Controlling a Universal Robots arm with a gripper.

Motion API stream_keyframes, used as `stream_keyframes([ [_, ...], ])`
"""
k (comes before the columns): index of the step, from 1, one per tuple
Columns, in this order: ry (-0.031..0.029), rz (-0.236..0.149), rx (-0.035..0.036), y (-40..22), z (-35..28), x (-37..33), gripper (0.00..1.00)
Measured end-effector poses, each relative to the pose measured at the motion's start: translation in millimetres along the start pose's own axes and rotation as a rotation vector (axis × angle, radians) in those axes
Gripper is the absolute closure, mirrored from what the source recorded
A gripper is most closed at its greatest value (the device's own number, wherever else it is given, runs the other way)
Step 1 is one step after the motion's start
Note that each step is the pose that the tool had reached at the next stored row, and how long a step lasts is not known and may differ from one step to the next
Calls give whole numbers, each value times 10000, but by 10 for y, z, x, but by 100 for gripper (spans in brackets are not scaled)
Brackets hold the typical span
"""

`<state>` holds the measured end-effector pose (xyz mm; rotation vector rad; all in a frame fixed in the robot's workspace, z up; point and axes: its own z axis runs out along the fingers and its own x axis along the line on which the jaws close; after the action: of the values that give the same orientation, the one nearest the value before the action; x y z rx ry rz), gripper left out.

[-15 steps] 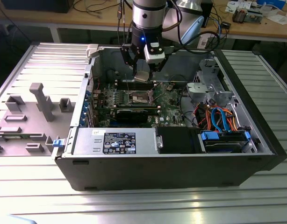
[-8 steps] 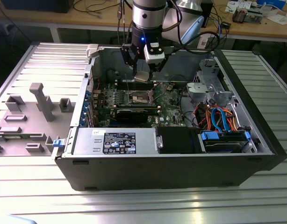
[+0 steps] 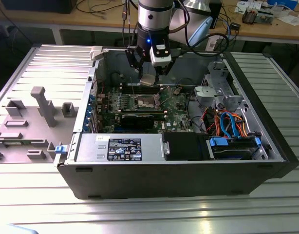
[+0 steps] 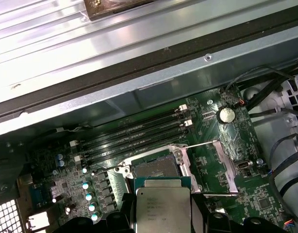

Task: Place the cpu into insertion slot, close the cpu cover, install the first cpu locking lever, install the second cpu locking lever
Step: 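Place the cpu into insertion slot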

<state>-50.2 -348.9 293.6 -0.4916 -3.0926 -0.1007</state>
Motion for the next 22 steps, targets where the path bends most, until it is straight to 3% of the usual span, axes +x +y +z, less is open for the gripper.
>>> stream_keyframes([
  [22,-12,180,-3,0,5,0,45],
])
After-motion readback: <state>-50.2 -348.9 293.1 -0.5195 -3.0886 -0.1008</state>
